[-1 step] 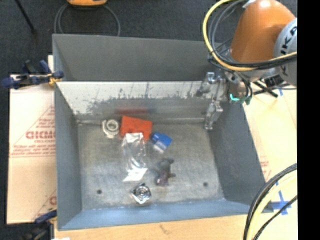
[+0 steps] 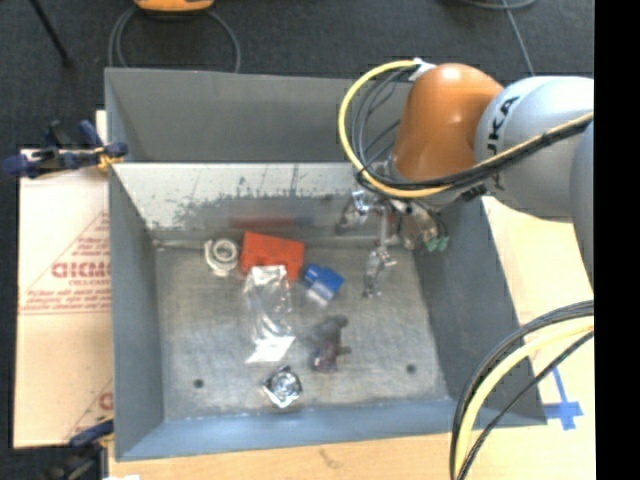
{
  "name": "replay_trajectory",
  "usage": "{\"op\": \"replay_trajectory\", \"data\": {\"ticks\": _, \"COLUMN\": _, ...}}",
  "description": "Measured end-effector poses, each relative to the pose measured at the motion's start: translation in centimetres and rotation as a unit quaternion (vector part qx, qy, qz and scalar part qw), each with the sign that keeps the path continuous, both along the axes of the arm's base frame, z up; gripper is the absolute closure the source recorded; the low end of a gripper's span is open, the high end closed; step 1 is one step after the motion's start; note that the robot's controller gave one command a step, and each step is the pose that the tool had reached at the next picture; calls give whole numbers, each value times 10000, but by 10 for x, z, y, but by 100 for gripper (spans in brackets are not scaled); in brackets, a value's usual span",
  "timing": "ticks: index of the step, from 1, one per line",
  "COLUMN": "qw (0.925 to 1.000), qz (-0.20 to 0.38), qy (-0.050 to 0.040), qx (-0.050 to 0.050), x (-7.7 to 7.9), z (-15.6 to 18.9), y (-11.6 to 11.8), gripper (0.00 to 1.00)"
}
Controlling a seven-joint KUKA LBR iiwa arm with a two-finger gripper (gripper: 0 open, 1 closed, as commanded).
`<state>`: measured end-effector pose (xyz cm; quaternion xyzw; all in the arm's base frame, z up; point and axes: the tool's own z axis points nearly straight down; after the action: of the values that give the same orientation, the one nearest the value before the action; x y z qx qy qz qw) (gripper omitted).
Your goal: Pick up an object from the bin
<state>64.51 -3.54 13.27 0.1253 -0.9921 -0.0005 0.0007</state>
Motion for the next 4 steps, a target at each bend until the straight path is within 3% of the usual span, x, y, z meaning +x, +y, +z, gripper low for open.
{"op": "replay_trajectory", "data": {"ticks": 1, "qw": 9961, "qz": 877, "qy": -4, "qx": -3, "x": -11, "z": -54, "y": 16, "gripper": 0}}
{"op": "replay_trajectory", "data": {"ticks": 2, "qw": 9759, "qz": 2179, "qy": -88, "qx": -26, "x": -35, "z": -58, "y": 31, "gripper": 0}}
{"op": "replay_trajectory", "data": {"ticks": 3, "qw": 9759, "qz": 2181, "qy": -95, "qx": -22, "x": -33, "z": -55, "y": 32, "gripper": 100}}
{"op": "replay_trajectory", "data": {"ticks": 4, "qw": 9638, "qz": 2665, "qy": -41, "qx": -11, "x": -9, "z": -41, "y": 32, "gripper": 100}}
